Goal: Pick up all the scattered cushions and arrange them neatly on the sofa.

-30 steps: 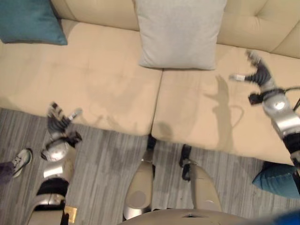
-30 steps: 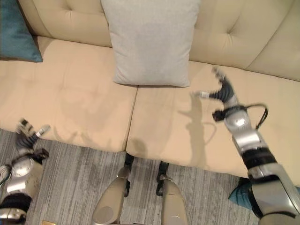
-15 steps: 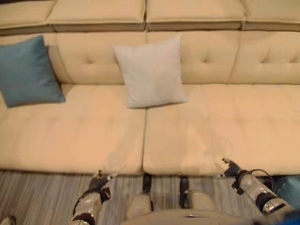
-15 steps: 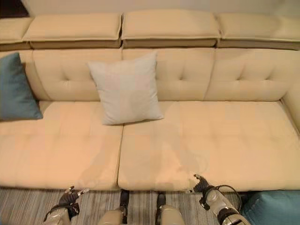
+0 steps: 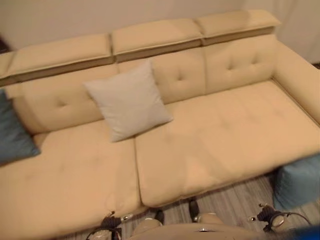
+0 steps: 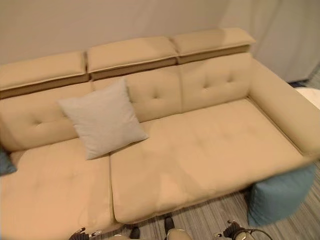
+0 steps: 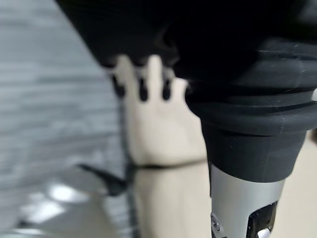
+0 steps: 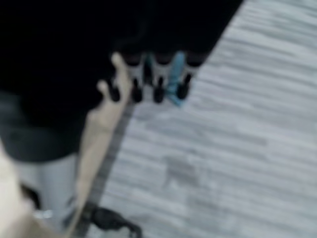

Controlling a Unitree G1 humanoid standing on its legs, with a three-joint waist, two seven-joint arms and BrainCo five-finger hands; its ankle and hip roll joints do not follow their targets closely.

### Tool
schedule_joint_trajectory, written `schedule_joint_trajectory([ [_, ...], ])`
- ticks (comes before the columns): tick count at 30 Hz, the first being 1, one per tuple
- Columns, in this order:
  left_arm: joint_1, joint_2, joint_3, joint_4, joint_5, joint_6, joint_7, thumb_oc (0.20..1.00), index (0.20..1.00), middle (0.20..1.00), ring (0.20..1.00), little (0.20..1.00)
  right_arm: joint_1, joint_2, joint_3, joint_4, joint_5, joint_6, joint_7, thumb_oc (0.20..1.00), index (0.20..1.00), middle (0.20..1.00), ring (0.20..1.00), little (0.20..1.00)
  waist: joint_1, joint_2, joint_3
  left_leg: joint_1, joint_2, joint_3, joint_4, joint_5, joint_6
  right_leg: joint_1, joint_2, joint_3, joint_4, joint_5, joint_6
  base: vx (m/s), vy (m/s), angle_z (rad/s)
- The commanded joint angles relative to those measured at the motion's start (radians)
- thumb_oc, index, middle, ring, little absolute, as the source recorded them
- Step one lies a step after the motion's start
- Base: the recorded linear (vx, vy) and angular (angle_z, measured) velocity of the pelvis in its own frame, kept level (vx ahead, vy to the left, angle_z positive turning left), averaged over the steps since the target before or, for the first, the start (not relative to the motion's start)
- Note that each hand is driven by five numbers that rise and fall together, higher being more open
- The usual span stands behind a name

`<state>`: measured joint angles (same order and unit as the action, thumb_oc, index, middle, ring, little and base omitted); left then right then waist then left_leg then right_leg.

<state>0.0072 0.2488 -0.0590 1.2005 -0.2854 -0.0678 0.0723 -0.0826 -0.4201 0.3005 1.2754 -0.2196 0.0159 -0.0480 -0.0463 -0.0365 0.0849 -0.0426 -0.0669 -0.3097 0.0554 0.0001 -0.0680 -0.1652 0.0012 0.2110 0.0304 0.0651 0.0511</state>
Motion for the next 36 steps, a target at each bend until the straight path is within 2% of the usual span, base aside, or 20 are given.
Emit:
schedule_joint_trajectory([
  [1, -0.018, 0.039, 0.030, -0.010, 0.008, -0.021, 0.013, 1.000, 1.000, 1.000, 1.000, 1.000, -0.109, 0.028, 0.049, -0.046, 0.023, -0.017, -0.007, 1.000, 1.000, 1.000, 1.000, 1.000, 0.029, -0.058, 0.062, 0.028, -0.087, 0.049, 0.002, -0.049, 0.041, -0.044, 0.010, 0.026, -0.078, 0.142, 0.157, -0.27, 0.132, -1.93],
  [3, -0.020, 0.042, 0.031, -0.011, 0.006, -0.024, 0.014, 1.000, 1.000, 1.000, 1.000, 1.000, -0.117, 0.032, 0.051, -0.055, 0.029, -0.020, -0.008, 1.000, 1.000, 1.000, 1.000, 1.000, 0.035, -0.061, 0.063, 0.028, -0.087, 0.073, -0.008, -0.050, 0.046, -0.054, 0.012, 0.025, -0.084, 0.148, 0.166, -0.15, 0.060, -1.83],
  [4, -0.026, 0.049, 0.028, -0.010, 0.005, -0.023, 0.018, 1.000, 1.000, 1.000, 1.000, 1.000, -0.124, 0.045, 0.055, -0.057, 0.028, -0.017, -0.006, 1.000, 1.000, 1.000, 1.000, 1.000, 0.041, -0.067, 0.075, 0.021, -0.083, 0.109, -0.003, -0.055, 0.052, -0.080, 0.008, -0.024, -0.062, 0.154, 0.174, -0.12, 0.005, -1.28],
  [5, -0.029, 0.055, 0.028, -0.010, 0.007, -0.024, 0.022, 1.000, 1.000, 1.000, 1.000, 1.000, -0.128, 0.048, 0.059, -0.060, 0.027, -0.015, -0.006, 1.000, 1.000, 1.000, 1.000, 1.000, 0.047, -0.060, 0.083, 0.014, -0.070, 0.139, 0.006, -0.057, 0.053, -0.085, -0.002, -0.101, -0.025, 0.115, 0.166, -0.19, 0.017, -1.17],
  [6, -0.030, 0.057, 0.024, -0.010, 0.011, -0.025, 0.021, 1.000, 1.000, 1.000, 1.000, 1.000, -0.128, 0.051, 0.065, -0.061, 0.024, -0.016, -0.009, 1.000, 1.000, 1.000, 1.000, 1.000, 0.055, -0.051, 0.086, 0.003, -0.054, 0.168, 0.009, -0.050, 0.055, -0.076, -0.028, -0.192, 0.025, 0.064, 0.136, -0.22, 0.034, -1.25],
  [7, -0.028, 0.058, 0.019, -0.010, 0.022, -0.020, 0.019, 1.000, 1.000, 1.000, 1.000, 1.000, -0.126, 0.049, 0.066, -0.064, 0.019, -0.019, -0.011, 1.000, 1.000, 1.000, 1.000, 1.000, 0.054, -0.038, 0.089, 0.001, -0.038, 0.196, 0.006, -0.038, 0.059, -0.055, -0.036, -0.238, 0.084, 0.017, 0.111, -0.20, 0.033, -1.16],
  [8, -0.025, 0.057, 0.015, -0.007, 0.033, -0.017, 0.013, 1.000, 1.000, 1.000, 1.000, 1.000, -0.119, 0.051, 0.066, -0.061, 0.017, -0.023, -0.014, 1.000, 1.000, 1.000, 1.000, 1.000, 0.052, -0.034, 0.082, 0.008, -0.031, 0.208, -0.004, -0.035, 0.061, -0.033, -0.034, -0.240, 0.089, -0.003, 0.098, -0.22, -0.011, -1.25],
  [10, -0.018, 0.046, 0.006, 0.003, 0.047, -0.007, 0.003, 1.000, 1.000, 1.000, 1.000, 1.000, -0.105, 0.059, 0.046, -0.036, 0.008, -0.022, -0.017, 1.000, 1.000, 1.000, 1.000, 1.000, 0.069, -0.013, 0.054, 0.014, 0.008, 0.272, -0.028, -0.023, 0.068, 0.054, -0.064, -0.348, 0.162, -0.079, 0.071, -0.15, -0.038, -0.86],
  [11, -0.018, 0.046, 0.006, 0.003, 0.047, -0.007, 0.003, 1.000, 1.000, 1.000, 1.000, 1.000, -0.105, 0.059, 0.046, -0.036, 0.008, -0.022, -0.017, 1.000, 1.000, 1.000, 1.000, 1.000, 0.069, -0.013, 0.052, 0.012, 0.008, 0.271, -0.028, -0.022, 0.068, 0.052, -0.064, -0.349, 0.161, -0.078, 0.071, -0.05, -0.035, -0.78],
  [12, -0.013, 0.044, 0.007, 0.004, 0.048, -0.003, 0.000, 1.000, 1.000, 1.000, 1.000, 1.000, -0.099, 0.062, 0.043, -0.027, 0.000, -0.021, -0.017, 1.000, 1.000, 1.000, 1.000, 1.000, 0.078, -0.009, 0.040, 0.013, 0.021, 0.293, -0.042, -0.018, 0.064, 0.083, -0.082, -0.394, 0.158, -0.093, 0.070, -0.13, -0.106, -1.08],
  [13, -0.014, 0.042, 0.012, 0.009, 0.045, 0.002, 0.002, 1.000, 1.000, 1.000, 1.000, 1.000, -0.096, 0.065, 0.032, -0.022, -0.005, -0.016, -0.020, 1.000, 1.000, 1.000, 1.000, 1.000, 0.100, -0.001, 0.019, 0.010, 0.055, 0.359, -0.064, -0.006, 0.056, 0.142, -0.141, -0.516, 0.141, -0.105, 0.073, -0.12, -0.106, -1.27],
  [15, -0.014, 0.040, 0.013, 0.012, 0.048, 0.003, 0.003, 1.000, 1.000, 1.000, 1.000, 1.000, -0.090, 0.068, 0.024, -0.026, -0.001, -0.015, -0.021, 1.000, 1.000, 1.000, 1.000, 1.000, 0.108, -0.006, 0.015, 0.012, 0.060, 0.390, -0.070, -0.002, 0.051, 0.174, -0.151, -0.533, 0.114, -0.096, 0.086, -0.11, -0.105, -1.23],
  [18, -0.024, 0.038, 0.018, 0.017, 0.054, 0.004, 0.000, 1.000, 1.000, 1.000, 1.000, 1.000, -0.083, 0.073, 0.011, -0.025, 0.013, -0.013, -0.025, 1.000, 1.000, 1.000, 1.000, 1.000, 0.088, -0.018, 0.007, 0.028, 0.068, 0.449, -0.098, 0.008, 0.040, 0.172, -0.122, -0.491, 0.032, -0.086, 0.098, -0.06, -0.159, -0.88],
  [19, -0.029, 0.033, 0.010, 0.018, 0.062, 0.010, -0.004, 1.000, 1.000, 1.000, 1.000, 1.000, -0.069, 0.073, -0.003, -0.018, 0.031, -0.009, -0.027, 1.000, 1.000, 1.000, 1.000, 1.000, 0.062, -0.025, 0.006, 0.028, 0.077, 0.462, -0.078, 0.006, 0.032, 0.170, -0.099, -0.436, 0.004, -0.086, 0.089, -0.02, -0.168, -0.54],
  [24, -0.037, 0.040, -0.004, 0.010, 0.071, 0.013, -0.013, 1.000, 1.000, 1.000, 1.000, 1.000, -0.049, 0.071, 0.020, -0.018, 0.022, -0.012, -0.028, 1.000, 1.000, 1.000, 1.000, 1.000, 0.034, -0.057, 0.037, 0.007, 0.113, 0.478, 0.045, -0.020, 0.008, 0.172, -0.065, -0.364, -0.013, -0.084, 0.063, -0.03, -0.183, -0.33],
  [26, -0.029, 0.045, -0.009, 0.003, 0.067, 0.010, -0.015, 1.000, 1.000, 1.000, 1.000, 1.000, -0.052, 0.072, 0.045, -0.024, 0.012, -0.008, -0.020, 1.000, 1.000, 1.000, 1.000, 1.000, 0.039, -0.070, 0.049, 0.006, 0.105, 0.417, 0.093, -0.016, 0.004, 0.173, -0.040, -0.303, -0.009, -0.084, 0.048, 0.01, -0.065, -0.76],
  [27, -0.032, 0.037, -0.012, 0.000, 0.036, 0.006, -0.003, 1.000, 1.000, 1.000, 1.000, 1.000, -0.072, 0.071, 0.054, -0.021, 0.015, -0.003, -0.021, 1.000, 1.000, 1.000, 1.000, 1.000, 0.056, -0.081, 0.057, -0.008, 0.068, 0.308, 0.088, -0.015, -0.004, 0.172, -0.023, -0.234, -0.004, -0.077, 0.042, 0.01, -0.032, -1.22],
  [28, -0.033, 0.037, -0.012, 0.000, 0.036, 0.006, -0.003, 1.000, 1.000, 1.000, 1.000, 1.000, -0.072, 0.072, 0.054, -0.021, 0.015, -0.003, -0.021, 1.000, 1.000, 1.000, 1.000, 1.000, 0.056, -0.082, 0.055, -0.010, 0.067, 0.308, 0.086, -0.013, -0.004, 0.169, -0.024, -0.234, -0.004, -0.076, 0.042, 0.02, -0.025, -1.46],
  [30, -0.032, 0.026, -0.013, 0.009, 0.020, 0.007, 0.005, 1.000, 1.000, 1.000, 1.000, 1.000, -0.087, 0.068, 0.059, -0.015, 0.015, -0.003, -0.020, 1.000, 1.000, 1.000, 1.000, 1.000, 0.048, -0.085, 0.047, -0.008, 0.063, 0.297, 0.046, -0.033, 0.003, 0.166, -0.022, -0.202, -0.012, -0.064, 0.056, 0.03, -0.012, -1.46],
  [36, -0.024, 0.030, -0.023, 0.038, 0.055, 0.012, 0.005, 1.000, 1.000, 1.000, 1.000, 1.000, -0.087, 0.089, 0.033, 0.013, 0.030, 0.005, -0.031, 1.000, 1.000, 1.000, 1.000, 1.000, 0.016, -0.058, 0.013, 0.044, 0.057, 0.370, -0.038, -0.035, 0.024, 0.142, -0.029, -0.137, -0.034, -0.016, 0.095, 0.03, 0.100, -0.51],
])
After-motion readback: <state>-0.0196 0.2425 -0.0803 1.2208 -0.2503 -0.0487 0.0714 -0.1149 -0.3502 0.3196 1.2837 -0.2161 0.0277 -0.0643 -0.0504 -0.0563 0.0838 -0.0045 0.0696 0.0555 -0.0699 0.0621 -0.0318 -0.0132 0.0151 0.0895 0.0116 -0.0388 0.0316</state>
